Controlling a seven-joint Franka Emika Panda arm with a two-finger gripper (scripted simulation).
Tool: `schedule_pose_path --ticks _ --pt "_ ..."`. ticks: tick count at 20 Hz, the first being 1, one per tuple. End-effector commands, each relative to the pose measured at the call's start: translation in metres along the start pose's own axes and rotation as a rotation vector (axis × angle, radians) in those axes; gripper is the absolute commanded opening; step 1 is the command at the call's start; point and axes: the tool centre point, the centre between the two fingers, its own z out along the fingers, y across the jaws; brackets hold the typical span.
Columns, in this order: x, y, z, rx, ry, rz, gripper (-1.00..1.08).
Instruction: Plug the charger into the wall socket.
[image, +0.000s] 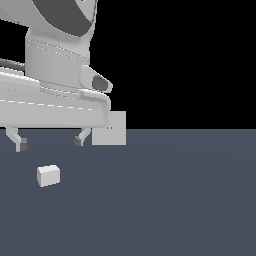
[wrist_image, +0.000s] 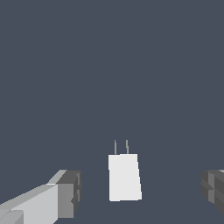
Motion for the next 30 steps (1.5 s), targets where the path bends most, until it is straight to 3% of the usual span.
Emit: schedule_pose_path --ticks 1,11,27,28,30 --pt "-0.001 -0.005 0.004 0.006 0.012 -0.023 1.0" --pt "-0.004 -0.008 0.011 0.009 0.016 -0.036 1.0" --pt "-0.022 -0.008 0.055 0.009 0.016 -0.042 1.0" --pt "-0.022 -0.008 0.055 0.009 0.016 -0.042 -1.0" --pt "-0.022 -0.008 0.055 0.009 0.016 -0.042 -1.0"
